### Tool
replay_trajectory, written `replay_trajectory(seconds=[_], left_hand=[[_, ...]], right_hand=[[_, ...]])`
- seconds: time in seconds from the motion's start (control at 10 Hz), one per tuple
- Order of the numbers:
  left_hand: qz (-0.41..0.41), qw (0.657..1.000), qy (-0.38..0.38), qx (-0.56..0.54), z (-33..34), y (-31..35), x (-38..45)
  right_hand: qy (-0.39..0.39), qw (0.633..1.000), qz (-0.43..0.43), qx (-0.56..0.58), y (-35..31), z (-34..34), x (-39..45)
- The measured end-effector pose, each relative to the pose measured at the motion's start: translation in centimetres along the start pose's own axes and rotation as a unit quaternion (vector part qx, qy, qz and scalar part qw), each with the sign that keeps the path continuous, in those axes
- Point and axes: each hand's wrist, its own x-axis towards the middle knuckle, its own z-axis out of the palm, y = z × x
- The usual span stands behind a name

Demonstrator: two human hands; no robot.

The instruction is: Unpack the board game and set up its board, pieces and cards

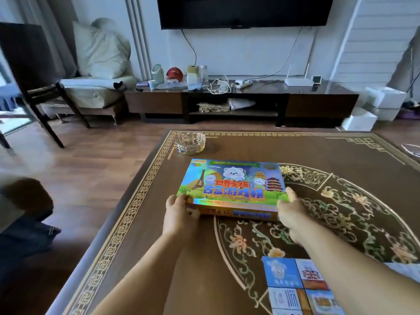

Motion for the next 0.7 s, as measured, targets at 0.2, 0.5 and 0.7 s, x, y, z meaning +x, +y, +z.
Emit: replay_trajectory(seconds=[0.2,0.5,0.7], left_hand=[[0.001,0.999,-0.021,0.036,2.2,0.3,2.4],[-0.013,1.0,-0.002,0.021,3.1,0.2,2.3],[0.035,0.996,0.075,-0.036,3.1,2.5,0.2]], right_hand=[[0.005,0.999,0.001,-0.044,0.0,1.3,3.5],[0.021,0.992,-0.035,-0.122,-0.3,1.4,3.7],[0.131,0.969,-0.165,-0.127,-2.1,0.8,-0.4]])
